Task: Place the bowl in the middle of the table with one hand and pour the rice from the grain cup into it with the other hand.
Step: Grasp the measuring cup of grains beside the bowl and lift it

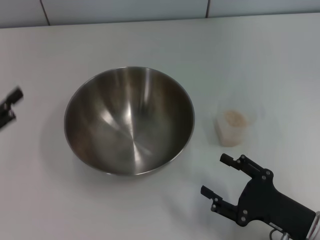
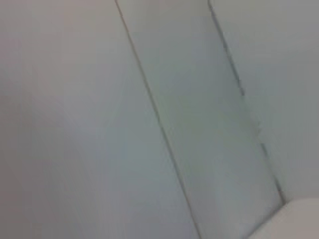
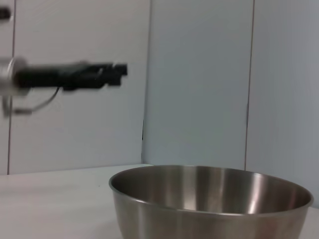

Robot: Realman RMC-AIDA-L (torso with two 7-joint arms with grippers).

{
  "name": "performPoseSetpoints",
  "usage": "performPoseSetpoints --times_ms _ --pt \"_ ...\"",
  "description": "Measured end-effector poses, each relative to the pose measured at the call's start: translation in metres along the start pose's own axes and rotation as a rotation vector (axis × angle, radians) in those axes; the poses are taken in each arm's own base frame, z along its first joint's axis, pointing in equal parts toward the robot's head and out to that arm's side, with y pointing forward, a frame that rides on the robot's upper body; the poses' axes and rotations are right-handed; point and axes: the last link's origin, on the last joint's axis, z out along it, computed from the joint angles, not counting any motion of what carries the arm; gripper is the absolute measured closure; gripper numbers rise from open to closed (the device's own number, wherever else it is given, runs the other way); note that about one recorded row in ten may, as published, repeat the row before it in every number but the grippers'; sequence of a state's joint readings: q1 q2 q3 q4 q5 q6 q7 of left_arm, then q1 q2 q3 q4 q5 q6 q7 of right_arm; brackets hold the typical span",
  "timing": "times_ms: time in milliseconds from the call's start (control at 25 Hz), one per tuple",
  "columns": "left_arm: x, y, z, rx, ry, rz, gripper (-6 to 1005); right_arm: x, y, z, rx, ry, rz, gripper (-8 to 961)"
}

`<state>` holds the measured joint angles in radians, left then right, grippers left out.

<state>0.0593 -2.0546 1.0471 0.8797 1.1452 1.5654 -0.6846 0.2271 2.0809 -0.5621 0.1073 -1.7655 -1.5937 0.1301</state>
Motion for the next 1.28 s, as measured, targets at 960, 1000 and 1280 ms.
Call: performPoseSetpoints --times_ms 960,1000,1280 --pt "-0.07 0.068 -0.024 -0.067 -0.18 -0.128 235 -0.011 -0.009 -0.051 0.568 -0.095 -0.066 184" --pt "-0.071 0.068 -0.024 -0.067 -0.182 -0.128 235 -0.008 -0.012 -0.052 0.593 -0.073 -0.061 184" --pt "-0.073 0.068 -0.021 -0.063 -0.194 -0.132 236 0.01 -0.034 -0.041 0.692 0.042 -0.011 184"
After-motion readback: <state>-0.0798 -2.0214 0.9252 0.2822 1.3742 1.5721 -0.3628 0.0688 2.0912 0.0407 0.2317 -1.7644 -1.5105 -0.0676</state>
